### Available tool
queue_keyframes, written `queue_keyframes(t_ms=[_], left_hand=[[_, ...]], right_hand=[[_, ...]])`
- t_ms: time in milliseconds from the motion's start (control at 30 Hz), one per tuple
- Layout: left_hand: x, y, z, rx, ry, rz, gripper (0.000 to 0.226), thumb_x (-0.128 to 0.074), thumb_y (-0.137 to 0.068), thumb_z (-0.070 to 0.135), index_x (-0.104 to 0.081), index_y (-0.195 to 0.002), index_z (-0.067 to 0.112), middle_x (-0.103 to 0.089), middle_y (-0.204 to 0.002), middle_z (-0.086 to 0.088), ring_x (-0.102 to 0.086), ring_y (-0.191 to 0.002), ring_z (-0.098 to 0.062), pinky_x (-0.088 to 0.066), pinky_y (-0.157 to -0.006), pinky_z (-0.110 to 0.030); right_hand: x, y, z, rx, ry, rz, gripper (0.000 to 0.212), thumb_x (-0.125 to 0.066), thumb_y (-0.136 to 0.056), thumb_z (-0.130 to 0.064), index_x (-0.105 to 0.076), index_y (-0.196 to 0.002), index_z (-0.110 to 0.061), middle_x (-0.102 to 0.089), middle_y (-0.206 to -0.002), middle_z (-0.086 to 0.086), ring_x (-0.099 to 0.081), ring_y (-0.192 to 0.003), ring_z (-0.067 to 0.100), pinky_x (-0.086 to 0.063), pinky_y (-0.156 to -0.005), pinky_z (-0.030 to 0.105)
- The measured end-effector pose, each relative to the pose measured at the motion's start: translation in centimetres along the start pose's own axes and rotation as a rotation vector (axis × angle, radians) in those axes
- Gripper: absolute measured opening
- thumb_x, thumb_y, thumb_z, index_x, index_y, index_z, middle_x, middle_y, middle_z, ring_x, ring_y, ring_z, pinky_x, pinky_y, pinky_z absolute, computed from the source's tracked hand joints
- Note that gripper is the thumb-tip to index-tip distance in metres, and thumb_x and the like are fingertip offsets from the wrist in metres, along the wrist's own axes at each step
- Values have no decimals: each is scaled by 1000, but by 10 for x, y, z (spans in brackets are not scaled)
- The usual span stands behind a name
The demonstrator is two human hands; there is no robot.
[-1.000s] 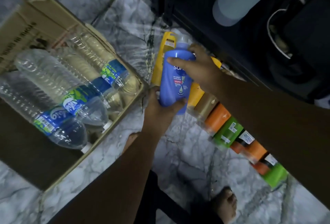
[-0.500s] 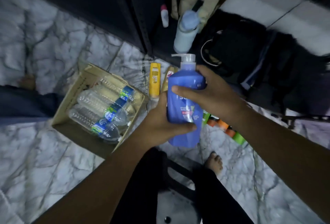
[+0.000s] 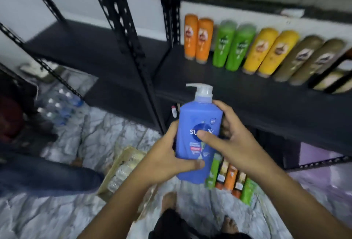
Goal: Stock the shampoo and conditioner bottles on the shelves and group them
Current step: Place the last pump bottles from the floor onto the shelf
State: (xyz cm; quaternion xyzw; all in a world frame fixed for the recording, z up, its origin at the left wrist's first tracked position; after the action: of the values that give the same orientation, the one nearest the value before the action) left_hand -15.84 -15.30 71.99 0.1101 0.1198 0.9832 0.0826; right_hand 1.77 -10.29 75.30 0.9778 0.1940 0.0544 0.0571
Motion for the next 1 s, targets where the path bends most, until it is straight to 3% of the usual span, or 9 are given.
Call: queue_keyframes(t_ms=[133,267,367,433,533,700,1000], left_hand=[[14,-2,86,-167,-123,39,91,-94,-72,17,-43,-140,47,-72,-120,13,-72,-106,-12,-59,-88,-34],[21,-12,168,-341,-139,24,88,-92,-75,19,-43,-141,51,-72,-124,10,-72,-111,-15,-57,-96,-46],[24,-19,225,-462,-145,7,87,-90,-78,17,-42,-143,49,-71,-127,9,-70,-114,-16,-55,-99,-44],[26,-24,261,-542,-170,-3,86,-89,-81,16,-39,-145,47,-69,-130,11,-69,-116,-15,-54,-102,-42],[33,-32,312,-652,-213,4,85,-88,-81,21,-38,-145,47,-70,-129,10,-70,-115,-16,-54,-101,-47],[46,-39,395,-849,-241,77,91,-87,-79,25,-35,-151,46,-67,-133,13,-70,-114,-15,-56,-98,-46],[61,-69,502,-994,-226,110,77,-81,-87,13,-45,-149,40,-69,-130,10,-73,-110,-19,-58,-97,-41]], right_hand=[[17,8,-81,179,20,61,69,-80,-81,-26,-46,-137,-48,-70,-123,-16,-68,-112,8,-57,-91,36],[43,12,-156,335,45,149,72,-81,-81,-33,-42,-138,-55,-68,-121,-24,-67,-110,1,-59,-83,27],[61,13,-210,448,98,209,68,-80,-80,-38,-45,-137,-53,-69,-119,-22,-68,-104,-3,-59,-78,24],[73,13,-244,522,158,229,61,-79,-80,-43,-50,-132,-53,-72,-115,-19,-70,-101,2,-59,-77,28],[90,10,-294,624,231,271,48,-78,-82,-43,-56,-123,-51,-74,-107,-20,-72,-96,6,-57,-72,23],[115,0,-367,766,307,348,40,-75,-86,-45,-59,-122,-47,-74,-107,-21,-71,-96,1,-59,-85,36],[157,-38,-463,898,373,406,34,-67,-93,-50,-62,-125,-40,-73,-112,-15,-71,-96,1,-60,-88,36]])
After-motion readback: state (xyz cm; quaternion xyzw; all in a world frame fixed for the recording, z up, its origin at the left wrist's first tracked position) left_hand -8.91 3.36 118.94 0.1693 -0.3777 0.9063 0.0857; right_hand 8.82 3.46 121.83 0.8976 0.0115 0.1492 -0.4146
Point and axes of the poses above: each hand's wrist, its own y-axis away from the middle knuckle, its own x-axis out of the back of the hand, z = x × y, the point moved 4 cm from there along -y, towards the middle knuckle
